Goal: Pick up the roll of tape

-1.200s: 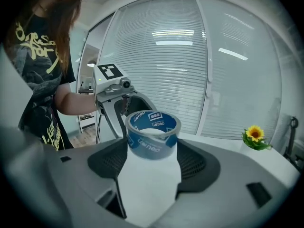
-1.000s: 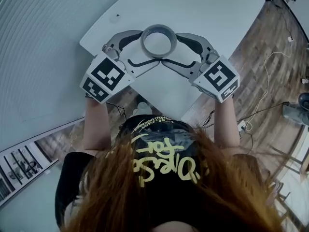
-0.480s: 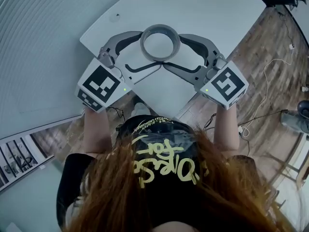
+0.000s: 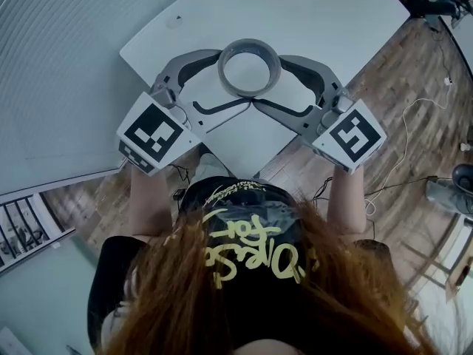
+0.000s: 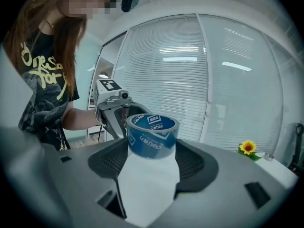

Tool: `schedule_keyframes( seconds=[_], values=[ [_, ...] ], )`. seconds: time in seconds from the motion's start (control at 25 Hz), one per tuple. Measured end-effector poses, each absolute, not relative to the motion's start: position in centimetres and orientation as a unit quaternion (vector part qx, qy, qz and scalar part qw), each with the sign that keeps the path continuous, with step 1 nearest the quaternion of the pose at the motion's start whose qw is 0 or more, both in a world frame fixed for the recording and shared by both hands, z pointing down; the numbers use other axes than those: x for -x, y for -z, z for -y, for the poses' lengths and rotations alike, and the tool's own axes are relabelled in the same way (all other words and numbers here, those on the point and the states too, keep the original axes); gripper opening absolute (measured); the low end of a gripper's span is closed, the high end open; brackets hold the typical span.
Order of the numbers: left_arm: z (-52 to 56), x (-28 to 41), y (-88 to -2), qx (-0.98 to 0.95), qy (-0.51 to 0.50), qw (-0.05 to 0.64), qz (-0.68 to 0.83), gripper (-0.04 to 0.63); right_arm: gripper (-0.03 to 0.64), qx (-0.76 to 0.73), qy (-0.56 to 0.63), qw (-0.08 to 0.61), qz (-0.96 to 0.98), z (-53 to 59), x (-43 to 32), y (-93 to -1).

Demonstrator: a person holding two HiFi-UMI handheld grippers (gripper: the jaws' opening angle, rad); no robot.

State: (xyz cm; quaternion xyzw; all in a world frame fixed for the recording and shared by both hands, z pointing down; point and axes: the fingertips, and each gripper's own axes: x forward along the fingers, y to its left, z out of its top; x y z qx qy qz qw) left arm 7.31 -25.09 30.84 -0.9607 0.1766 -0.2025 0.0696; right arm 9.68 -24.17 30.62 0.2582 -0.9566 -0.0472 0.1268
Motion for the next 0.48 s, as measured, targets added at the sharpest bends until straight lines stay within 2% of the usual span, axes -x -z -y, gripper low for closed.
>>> schedule_keyframes(
  seconds=[0.48],
  values=[
    [25.29, -7.42, -31.67, 0.964, 0.191, 0.054, -0.176, 0.348, 0.318, -0.256, 0.046, 0.13, 0.957, 24.36, -9.8, -31.28]
  ],
)
